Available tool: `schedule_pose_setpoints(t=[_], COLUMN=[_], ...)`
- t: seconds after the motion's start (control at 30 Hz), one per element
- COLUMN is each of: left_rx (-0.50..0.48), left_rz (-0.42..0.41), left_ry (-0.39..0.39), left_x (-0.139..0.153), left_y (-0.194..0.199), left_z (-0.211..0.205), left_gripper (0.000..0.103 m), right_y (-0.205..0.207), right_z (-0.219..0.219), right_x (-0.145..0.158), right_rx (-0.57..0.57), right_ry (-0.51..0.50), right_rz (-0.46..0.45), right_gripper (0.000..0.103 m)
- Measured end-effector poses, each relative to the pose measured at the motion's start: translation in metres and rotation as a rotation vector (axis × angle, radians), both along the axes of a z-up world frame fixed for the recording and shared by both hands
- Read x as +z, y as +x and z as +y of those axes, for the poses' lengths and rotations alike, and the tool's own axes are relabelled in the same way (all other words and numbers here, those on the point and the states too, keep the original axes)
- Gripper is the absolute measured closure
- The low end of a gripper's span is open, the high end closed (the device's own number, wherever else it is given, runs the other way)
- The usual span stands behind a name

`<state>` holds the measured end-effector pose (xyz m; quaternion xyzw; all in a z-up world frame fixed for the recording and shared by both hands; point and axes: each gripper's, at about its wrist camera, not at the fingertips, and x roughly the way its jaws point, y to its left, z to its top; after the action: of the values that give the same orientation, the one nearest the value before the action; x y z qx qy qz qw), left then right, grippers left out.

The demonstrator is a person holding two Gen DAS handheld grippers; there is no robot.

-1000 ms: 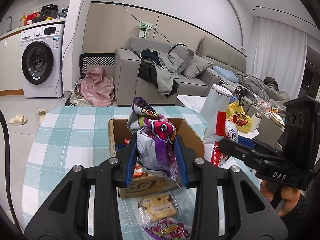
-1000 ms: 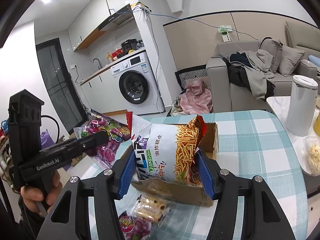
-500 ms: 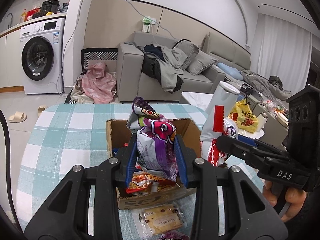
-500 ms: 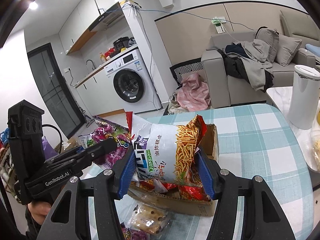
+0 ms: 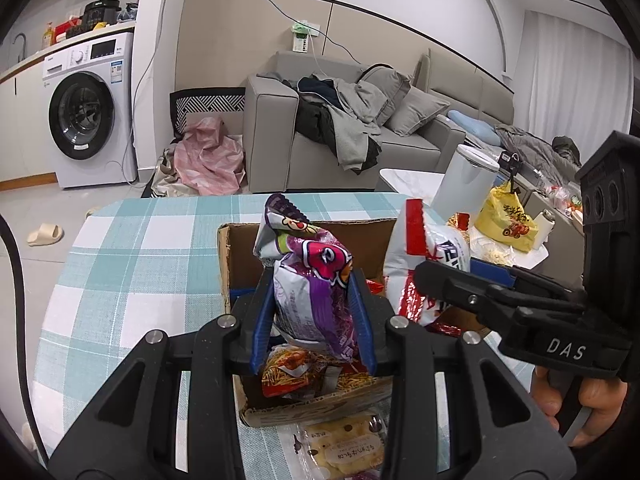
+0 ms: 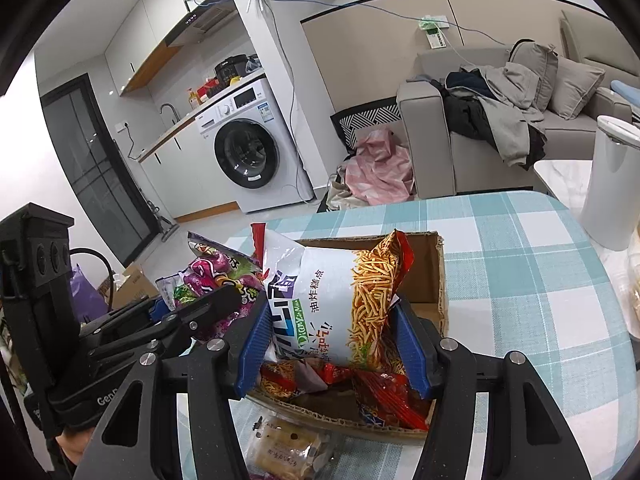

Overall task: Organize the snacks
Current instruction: 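Open both tools to drop the spicy-strip bag and purple candy bag into the box, then withdraw both open tools from the box toward the snacks left on the table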

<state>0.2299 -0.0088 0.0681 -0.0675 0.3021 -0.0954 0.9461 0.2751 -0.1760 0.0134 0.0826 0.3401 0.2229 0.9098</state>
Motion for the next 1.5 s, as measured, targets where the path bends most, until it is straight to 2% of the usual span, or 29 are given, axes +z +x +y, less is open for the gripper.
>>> schedule_pose_setpoints(t=[0.37,0.53,0.63,0.67,0.7,0.73,0.77,0.8,0.9,0.93,1.0,1.33,1.5], left_rx=[0.018,0.030,0.028,0.029,0.033,0.039,0.043,0.049,0.040,0.041,0.052,0.046,0.053], left_rz=[0.011,0.028,0.029,0.031,0.033,0.031,0.025,0.012,-0.005,-0.003,0.002,0.038,0.047], left_ry=[0.055,0.056,0.058,0.058,0.057,0.056,0.056,0.059,0.064,0.062,0.062,0.074,0.078], left_x=[-0.011,-0.013,-0.011,-0.010,-0.009,-0.007,-0.005,-0.004,0.000,0.002,0.002,-0.010,-0.019], left_y=[0.007,0.010,0.007,0.004,0.001,-0.003,-0.007,-0.013,-0.029,-0.036,-0.044,-0.099,-0.116], left_z=[-0.008,-0.007,-0.005,-0.005,-0.004,-0.003,-0.001,0.000,0.005,0.006,0.009,0.016,0.019], left_gripper=[0.071,0.071,0.069,0.061,0.048,0.040,0.025,0.020,0.016,0.013,0.001,0.001,0.001], right_y=[0.013,0.018,0.013,0.010,0.008,0.004,0.003,-0.001,-0.010,-0.014,-0.021,-0.065,-0.083], right_z=[0.004,0.004,0.002,0.001,0.000,-0.003,-0.006,-0.009,-0.020,-0.024,-0.030,-0.041,-0.043], right_x=[-0.013,-0.019,-0.017,-0.015,-0.013,-0.011,-0.009,-0.007,-0.004,-0.004,-0.005,-0.026,-0.031], right_rx=[-0.014,-0.014,0.001,-0.003,-0.010,-0.017,-0.019,-0.020,-0.025,-0.025,-0.019,0.017,0.013], right_ry=[-0.021,-0.022,-0.011,-0.021,-0.028,-0.033,-0.035,-0.036,-0.032,-0.030,-0.033,-0.066,-0.055], right_rz=[0.026,0.049,0.032,0.020,0.008,-0.004,-0.009,-0.015,-0.027,-0.024,-0.003,0.053,0.007], right_gripper=[0.043,0.041,0.039,0.035,0.031,0.030,0.025,0.019,0.002,0.001,0.001,0.000,0.000])
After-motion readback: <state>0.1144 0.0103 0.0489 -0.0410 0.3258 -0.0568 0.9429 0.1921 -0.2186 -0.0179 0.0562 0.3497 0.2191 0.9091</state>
